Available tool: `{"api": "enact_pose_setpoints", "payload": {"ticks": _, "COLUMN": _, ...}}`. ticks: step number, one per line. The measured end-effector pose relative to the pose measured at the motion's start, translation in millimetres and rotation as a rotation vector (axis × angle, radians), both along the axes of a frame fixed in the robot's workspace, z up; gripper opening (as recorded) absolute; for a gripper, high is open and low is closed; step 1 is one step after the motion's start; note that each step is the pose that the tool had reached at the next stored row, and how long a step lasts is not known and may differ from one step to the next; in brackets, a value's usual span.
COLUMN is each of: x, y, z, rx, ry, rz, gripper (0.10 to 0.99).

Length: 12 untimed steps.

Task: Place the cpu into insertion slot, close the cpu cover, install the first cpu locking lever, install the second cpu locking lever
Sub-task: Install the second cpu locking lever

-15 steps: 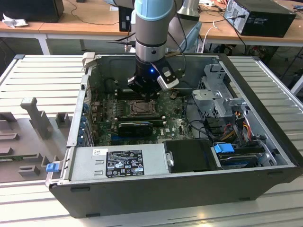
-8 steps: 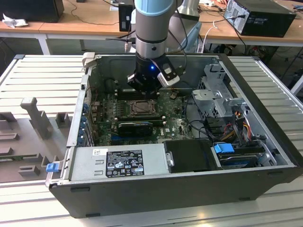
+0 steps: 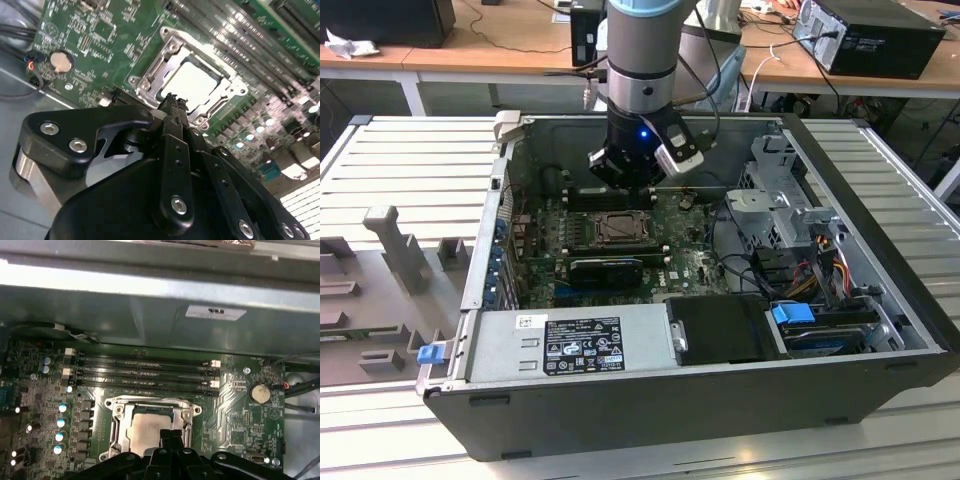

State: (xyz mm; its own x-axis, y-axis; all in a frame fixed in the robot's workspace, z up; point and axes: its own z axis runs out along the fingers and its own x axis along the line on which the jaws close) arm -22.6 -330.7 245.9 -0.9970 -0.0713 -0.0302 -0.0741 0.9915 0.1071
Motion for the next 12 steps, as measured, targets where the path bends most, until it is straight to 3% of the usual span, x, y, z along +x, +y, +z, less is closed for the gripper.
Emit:
{"api": "enact_pose_setpoints", "payload": {"ticks": 3, "x": 0.0, "y": -13.3, "z": 0.0, "rx": 0.0, "ry": 0.0001, "rz": 0.0, "gripper": 0.106}}
{"api": "enact_pose_setpoints", "payload": {"ticks": 6, "x": 0.0, "y": -14.2, "z": 4.0, "rx": 0.0, "ry": 0.0, "rz": 0.0, "gripper": 0.106}}
{"api": "enact_pose_setpoints", "payload": {"ticks": 9, "x": 0.0, "y": -14.2, "z": 13.4, "rx": 0.0, "ry": 0.0001, "rz": 0.0, "gripper": 0.106}}
{"api": "enact_pose_setpoints", "payload": {"ticks": 12, "x": 0.0, "y": -17.0, "z": 14.1, "rx": 0.0, "ry": 0.0, "rz": 0.0, "gripper": 0.106}}
